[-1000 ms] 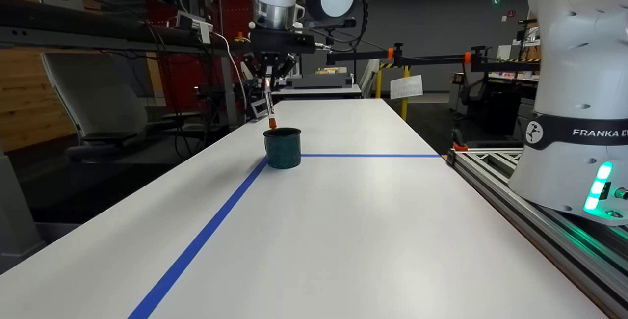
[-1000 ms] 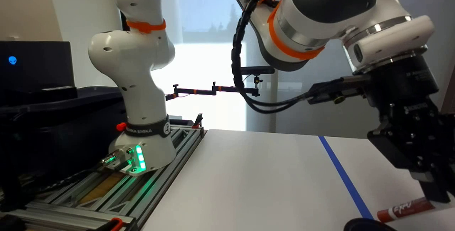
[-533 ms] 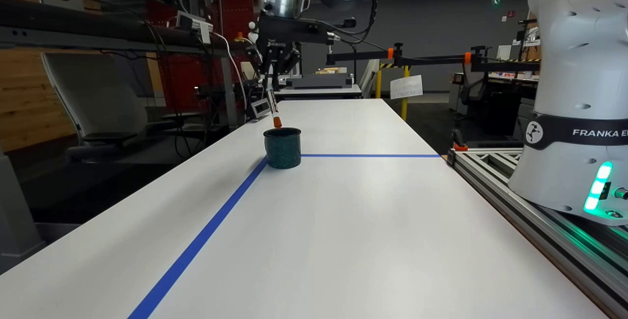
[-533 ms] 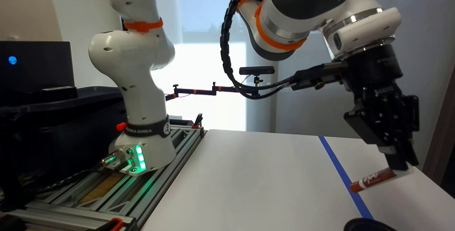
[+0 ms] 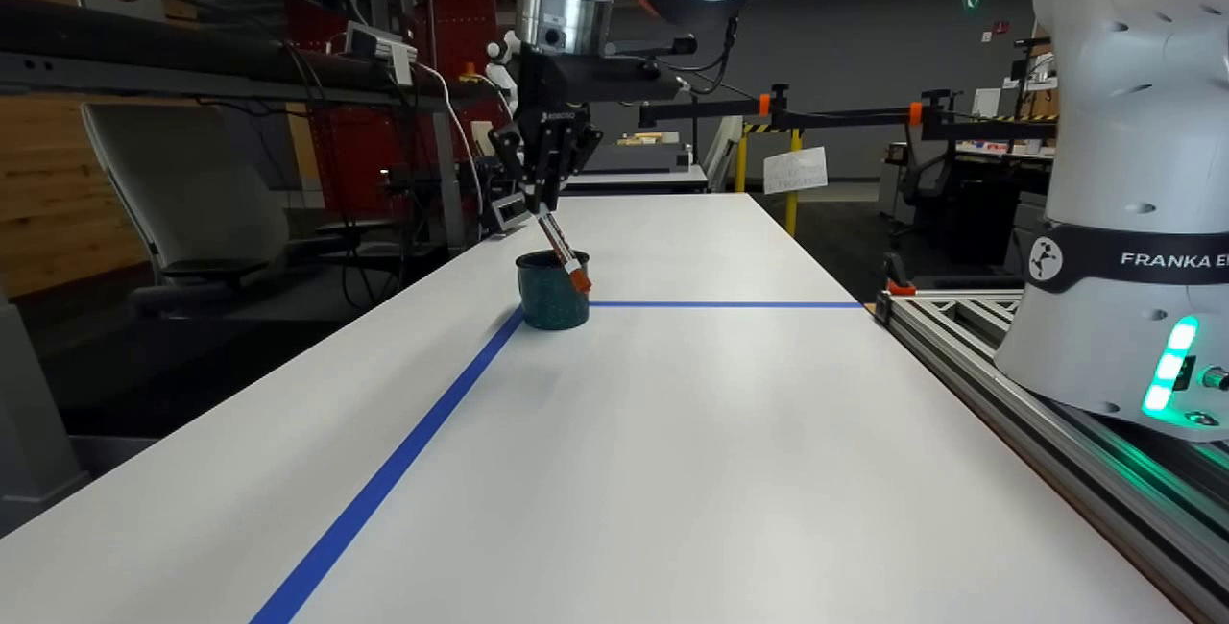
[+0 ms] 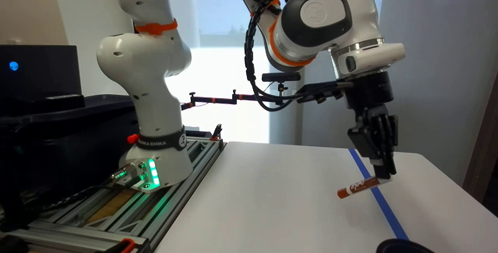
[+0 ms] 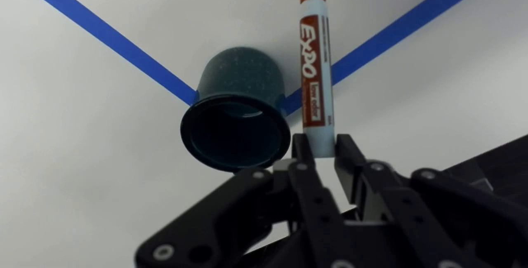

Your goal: Remove the marker from the cup

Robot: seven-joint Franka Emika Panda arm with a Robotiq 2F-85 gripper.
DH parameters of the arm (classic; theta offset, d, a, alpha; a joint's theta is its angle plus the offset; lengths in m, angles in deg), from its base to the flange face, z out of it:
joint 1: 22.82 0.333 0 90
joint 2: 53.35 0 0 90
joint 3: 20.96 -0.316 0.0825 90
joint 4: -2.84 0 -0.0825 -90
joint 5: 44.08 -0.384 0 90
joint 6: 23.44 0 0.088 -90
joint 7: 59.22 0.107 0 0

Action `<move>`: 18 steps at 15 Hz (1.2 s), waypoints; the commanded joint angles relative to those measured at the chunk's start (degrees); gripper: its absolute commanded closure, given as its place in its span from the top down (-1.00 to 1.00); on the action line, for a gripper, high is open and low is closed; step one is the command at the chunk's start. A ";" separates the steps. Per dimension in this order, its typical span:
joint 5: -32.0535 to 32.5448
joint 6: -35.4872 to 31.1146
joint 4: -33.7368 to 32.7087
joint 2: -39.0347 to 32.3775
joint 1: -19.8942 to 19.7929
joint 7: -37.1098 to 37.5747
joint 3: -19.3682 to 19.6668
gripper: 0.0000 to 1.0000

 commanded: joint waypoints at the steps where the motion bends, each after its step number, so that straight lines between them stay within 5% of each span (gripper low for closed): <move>1: -0.69 -2.22 3.43 0.00 -0.11 -7.85 0.24 -0.90; 9: -2.95 -5.61 6.89 -6.50 -1.83 -26.63 0.25 -0.90; 18: -0.42 -8.00 4.67 -15.19 -4.71 -32.06 1.05 -0.90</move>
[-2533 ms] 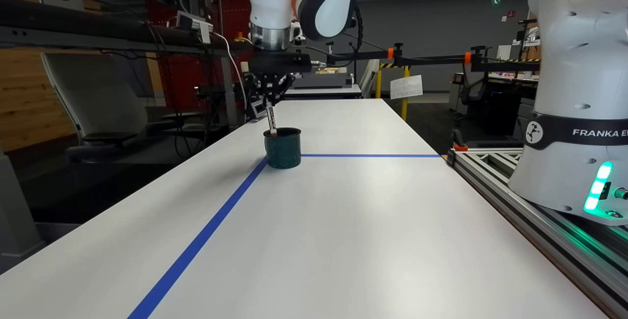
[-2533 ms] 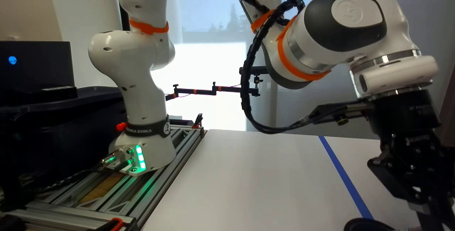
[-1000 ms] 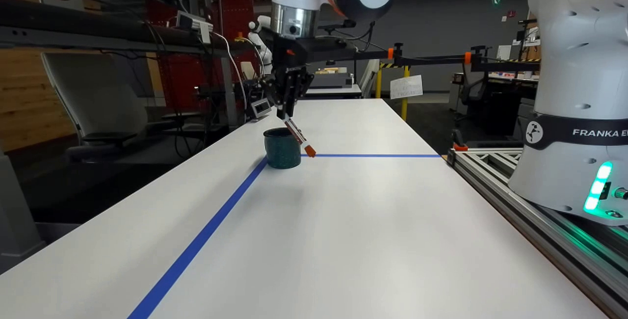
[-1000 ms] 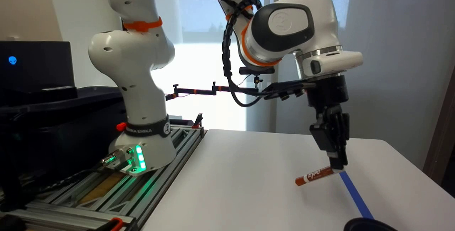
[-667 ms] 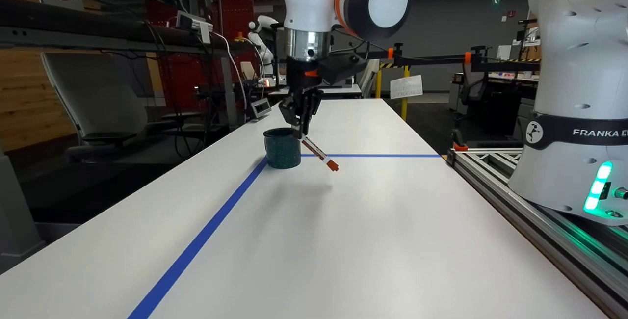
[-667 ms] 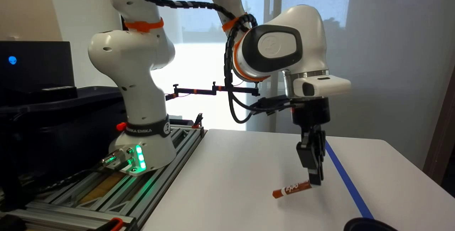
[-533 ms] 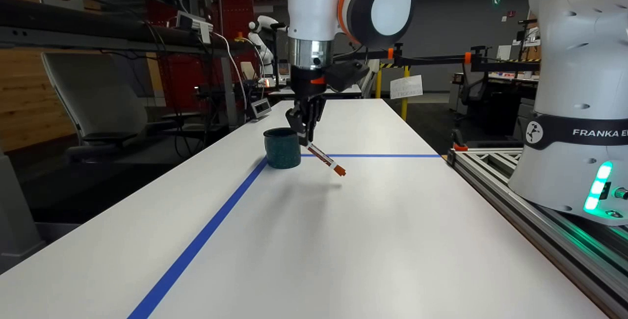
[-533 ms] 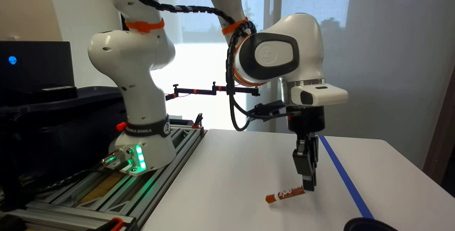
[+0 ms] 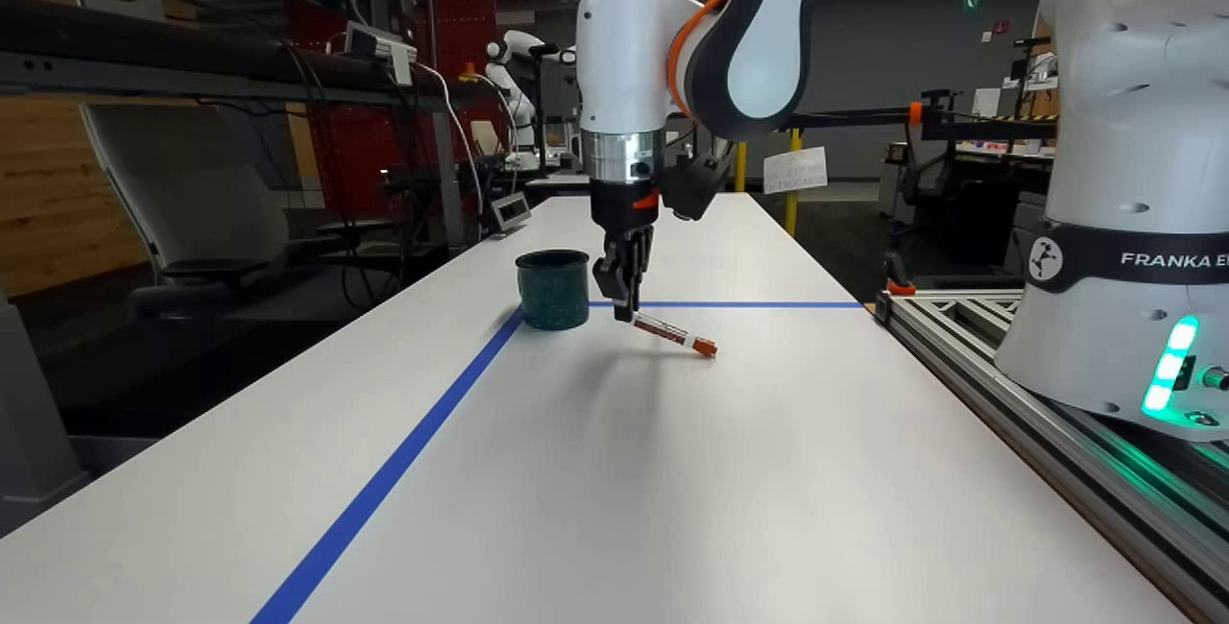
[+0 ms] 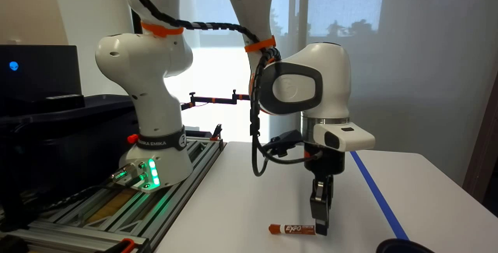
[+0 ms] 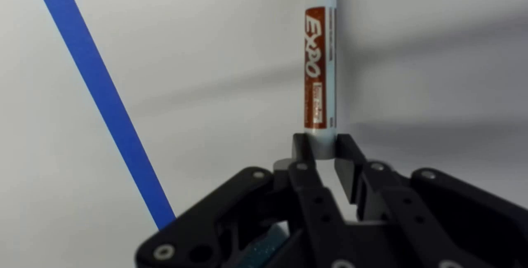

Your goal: Remove the marker from the cup

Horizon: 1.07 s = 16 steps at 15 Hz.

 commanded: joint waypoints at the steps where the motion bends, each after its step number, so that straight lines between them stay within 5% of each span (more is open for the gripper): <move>1: 1.05 -2.63 -1.22 -3.31 -1.13 -2.01 0.66 -0.90; 6: 0.61 -5.24 -0.02 -3.26 -2.52 -5.78 -0.29 -0.90; 7: 0.57 -5.92 0.49 -2.75 -2.79 -6.57 -0.51 -0.09; 9: -0.65 -7.13 1.81 -1.39 -3.92 -9.00 -1.88 0.04; 15: -3.00 -9.57 6.69 5.55 -7.65 -11.82 -7.07 0.96; 16: -3.21 -8.63 7.39 7.31 -7.58 -11.15 -7.48 0.99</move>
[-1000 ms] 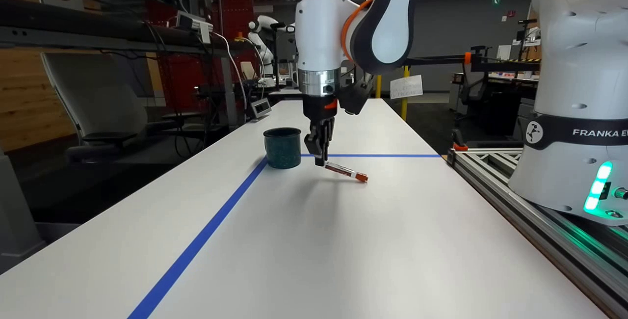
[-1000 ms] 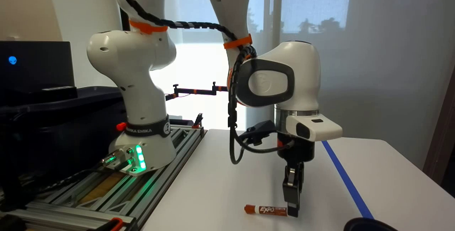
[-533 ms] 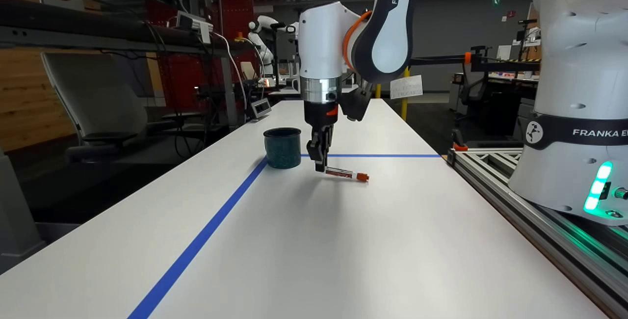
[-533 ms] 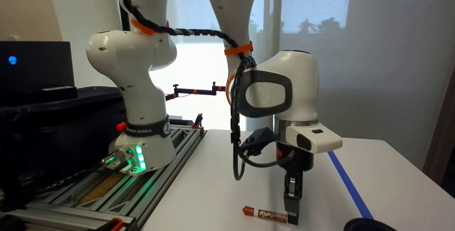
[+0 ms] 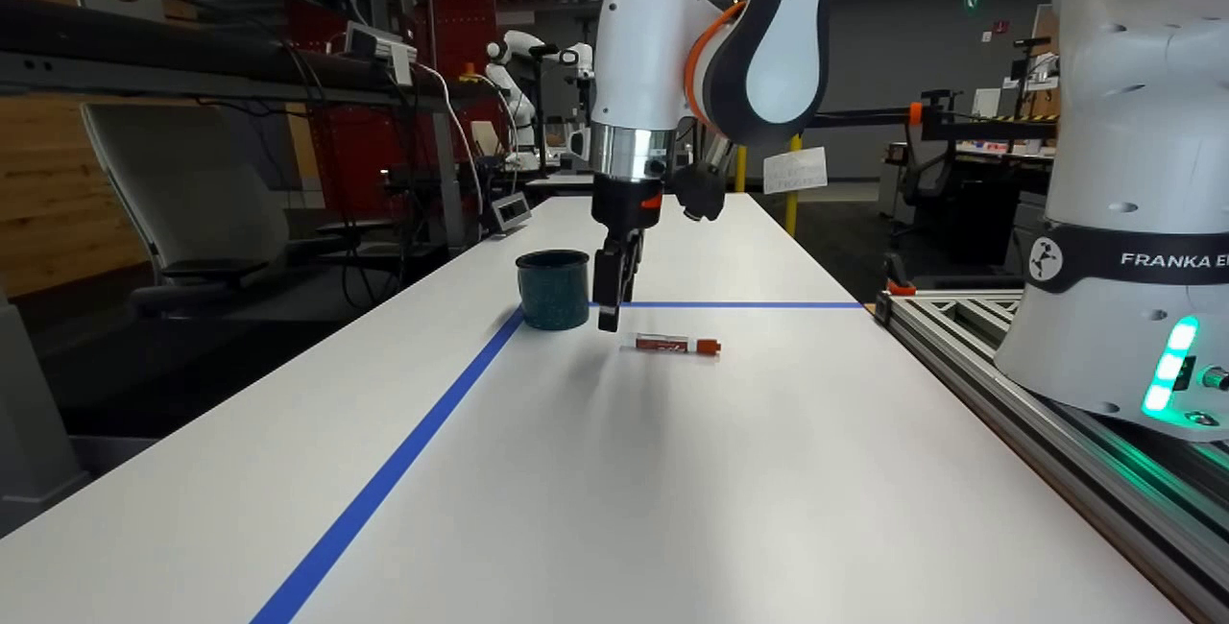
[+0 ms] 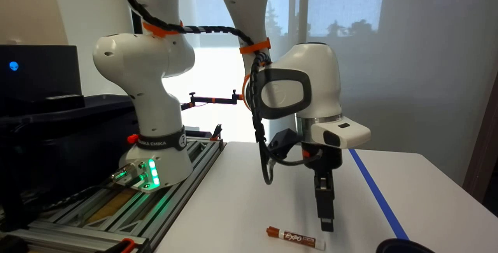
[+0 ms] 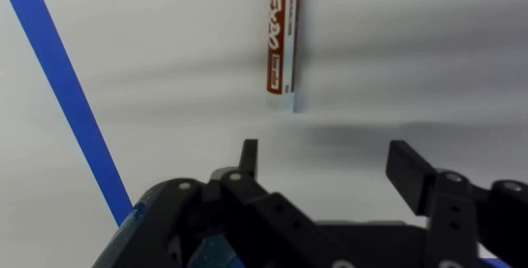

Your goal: Remove the marker from the cup

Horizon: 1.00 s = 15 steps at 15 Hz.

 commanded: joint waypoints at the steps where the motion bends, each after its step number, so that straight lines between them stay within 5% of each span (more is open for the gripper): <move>1: -2.78 0.76 5.05 8.32 -1.56 -1.32 -2.55 1.00; 4: -4.83 7.05 6.32 14.47 -0.45 0.59 -3.21 1.00; 11: -24.14 30.48 4.37 25.54 6.95 -9.91 -2.27 1.00; 15: -27.67 38.74 2.28 29.05 8.32 -16.25 -1.21 1.00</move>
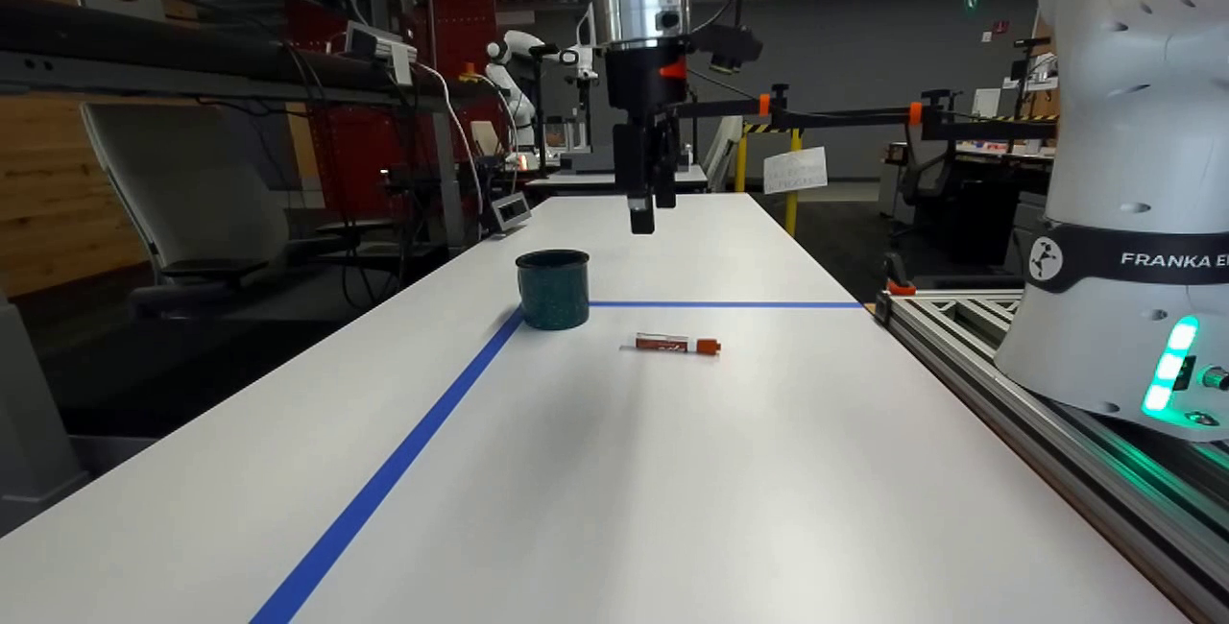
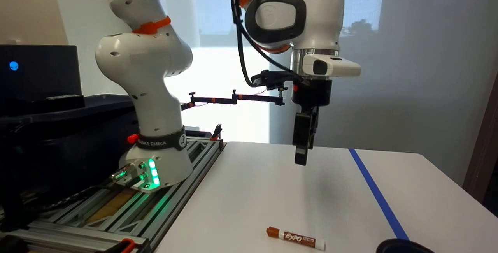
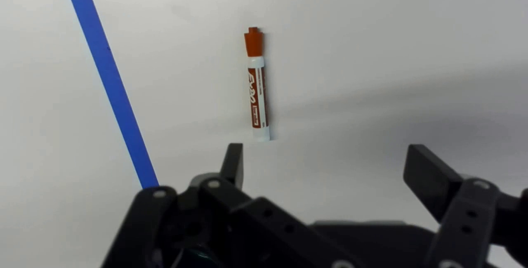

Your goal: Remove the marker from the cup

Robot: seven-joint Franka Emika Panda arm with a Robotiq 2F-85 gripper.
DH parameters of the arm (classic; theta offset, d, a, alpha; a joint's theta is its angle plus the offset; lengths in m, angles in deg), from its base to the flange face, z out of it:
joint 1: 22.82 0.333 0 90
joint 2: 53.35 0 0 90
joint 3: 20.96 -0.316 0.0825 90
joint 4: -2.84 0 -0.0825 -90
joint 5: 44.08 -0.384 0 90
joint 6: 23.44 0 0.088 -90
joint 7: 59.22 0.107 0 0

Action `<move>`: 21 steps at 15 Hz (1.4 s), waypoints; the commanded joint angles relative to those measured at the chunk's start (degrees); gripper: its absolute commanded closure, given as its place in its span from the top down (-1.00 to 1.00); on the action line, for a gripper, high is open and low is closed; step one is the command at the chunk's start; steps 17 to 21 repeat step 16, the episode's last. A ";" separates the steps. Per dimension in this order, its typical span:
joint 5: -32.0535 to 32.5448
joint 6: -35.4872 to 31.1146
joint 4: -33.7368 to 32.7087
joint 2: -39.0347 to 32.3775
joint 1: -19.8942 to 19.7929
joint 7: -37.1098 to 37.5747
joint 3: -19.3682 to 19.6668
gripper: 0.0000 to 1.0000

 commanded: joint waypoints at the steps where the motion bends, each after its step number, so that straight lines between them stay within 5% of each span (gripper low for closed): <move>1: -0.83 1.93 -0.44 0.97 0.49 -1.72 0.47 1.00; 21: -1.58 3.88 -0.84 2.37 0.82 -4.02 1.06 1.00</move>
